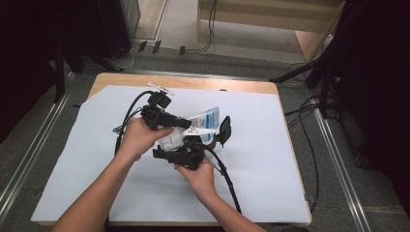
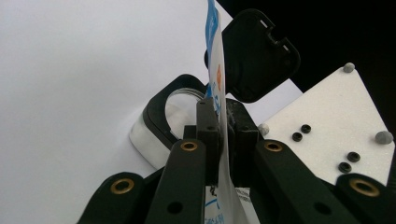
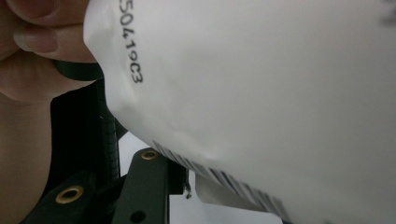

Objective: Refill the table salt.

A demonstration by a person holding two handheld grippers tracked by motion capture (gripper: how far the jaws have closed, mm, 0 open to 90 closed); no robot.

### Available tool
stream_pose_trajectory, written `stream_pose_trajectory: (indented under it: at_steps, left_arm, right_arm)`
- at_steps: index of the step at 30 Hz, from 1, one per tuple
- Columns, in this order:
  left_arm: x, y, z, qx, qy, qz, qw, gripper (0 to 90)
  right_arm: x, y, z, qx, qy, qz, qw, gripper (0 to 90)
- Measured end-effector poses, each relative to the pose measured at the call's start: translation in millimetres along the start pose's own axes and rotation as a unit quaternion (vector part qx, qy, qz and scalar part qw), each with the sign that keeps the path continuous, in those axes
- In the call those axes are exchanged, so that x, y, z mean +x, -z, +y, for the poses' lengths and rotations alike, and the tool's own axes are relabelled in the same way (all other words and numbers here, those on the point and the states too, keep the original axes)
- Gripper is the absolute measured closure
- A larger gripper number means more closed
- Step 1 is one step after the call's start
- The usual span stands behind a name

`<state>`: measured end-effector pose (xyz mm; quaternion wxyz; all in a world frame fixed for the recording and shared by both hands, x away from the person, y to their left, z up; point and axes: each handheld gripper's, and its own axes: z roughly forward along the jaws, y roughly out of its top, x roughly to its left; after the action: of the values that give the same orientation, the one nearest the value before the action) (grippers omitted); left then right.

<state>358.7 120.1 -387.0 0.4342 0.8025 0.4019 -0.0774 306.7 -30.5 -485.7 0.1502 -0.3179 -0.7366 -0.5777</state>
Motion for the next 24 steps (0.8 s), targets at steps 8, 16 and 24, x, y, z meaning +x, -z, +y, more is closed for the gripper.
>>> stream_pose_trajectory:
  at_steps: [8, 16, 24]
  left_arm:
    - [-0.3, -2.4, 3.8, 0.010, -0.004, 0.009, 0.9999, 86.7]
    - [-3.4, -3.5, 10.3, 0.017, -0.007, 0.018, 0.9997, 86.9]
    - [-4.5, -5.0, 12.9, 0.026, -0.008, 0.024, 0.9994, 87.5]
  right_arm:
    - [-1.2, -2.9, 0.7, -0.005, -0.007, 0.006, 0.9999, 64.6]
    - [-2.0, -1.6, 3.0, -0.015, -0.010, 0.004, 0.9998, 64.3]
    - [-0.8, -2.0, 3.0, -0.017, -0.004, -0.007, 0.9998, 63.8]
